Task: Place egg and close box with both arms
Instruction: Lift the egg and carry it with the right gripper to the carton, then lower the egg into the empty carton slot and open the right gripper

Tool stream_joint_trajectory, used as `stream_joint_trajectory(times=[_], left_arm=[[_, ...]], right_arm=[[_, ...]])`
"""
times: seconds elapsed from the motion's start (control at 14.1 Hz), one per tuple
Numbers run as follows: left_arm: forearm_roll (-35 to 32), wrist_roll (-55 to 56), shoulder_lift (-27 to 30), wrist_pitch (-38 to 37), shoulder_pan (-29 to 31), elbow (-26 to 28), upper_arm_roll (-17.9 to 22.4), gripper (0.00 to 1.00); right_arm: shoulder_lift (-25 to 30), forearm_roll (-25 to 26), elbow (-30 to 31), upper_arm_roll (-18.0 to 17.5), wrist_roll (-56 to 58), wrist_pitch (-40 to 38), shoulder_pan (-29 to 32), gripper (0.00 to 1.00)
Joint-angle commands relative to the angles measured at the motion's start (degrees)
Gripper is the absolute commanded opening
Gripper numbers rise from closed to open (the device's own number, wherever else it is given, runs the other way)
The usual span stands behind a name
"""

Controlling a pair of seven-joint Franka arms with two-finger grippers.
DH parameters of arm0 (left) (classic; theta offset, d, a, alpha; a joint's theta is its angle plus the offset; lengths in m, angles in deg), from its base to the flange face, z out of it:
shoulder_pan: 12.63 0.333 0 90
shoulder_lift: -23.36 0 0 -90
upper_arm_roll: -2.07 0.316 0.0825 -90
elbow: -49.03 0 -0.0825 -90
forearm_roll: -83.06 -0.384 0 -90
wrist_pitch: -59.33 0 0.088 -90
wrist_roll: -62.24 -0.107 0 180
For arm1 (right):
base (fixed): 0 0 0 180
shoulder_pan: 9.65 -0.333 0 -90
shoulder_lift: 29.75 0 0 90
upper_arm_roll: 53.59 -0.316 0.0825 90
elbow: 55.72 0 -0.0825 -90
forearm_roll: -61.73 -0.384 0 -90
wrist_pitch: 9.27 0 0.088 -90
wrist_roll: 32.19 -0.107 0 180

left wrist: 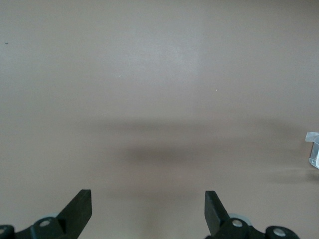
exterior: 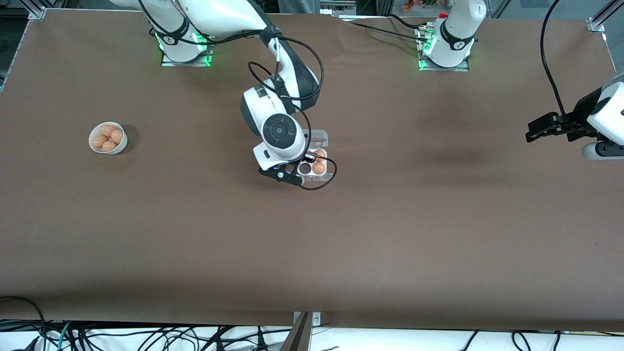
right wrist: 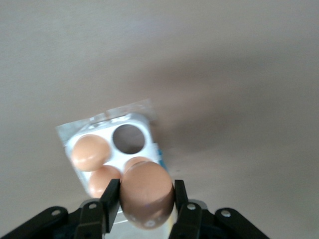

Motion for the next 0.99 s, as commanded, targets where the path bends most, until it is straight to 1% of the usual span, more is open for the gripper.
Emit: stream_joint_trajectory(times=[0.0,0.14,0.92], left_arm=[[0.7,-1.0,0.1,-1.2,0.3,-0.9,0.0,1.0],[0.7,-1.0,0.1,-1.2,0.3,-0.9,0.0,1.0],[0.7,-1.0,0.1,-1.2,0.3,-0.9,0.0,1.0]], right_arm=[[-2.0,-1.2,-2.1,-1.4,-0.8,2.4,0.3,0.4],[-2.7,-1.1,-2.1,-2.1,-0.9,2.6,0.4,0.41],[-4.7,-1.1,-2.1,-2.2,-0.4,3.4,0.4,0.42]])
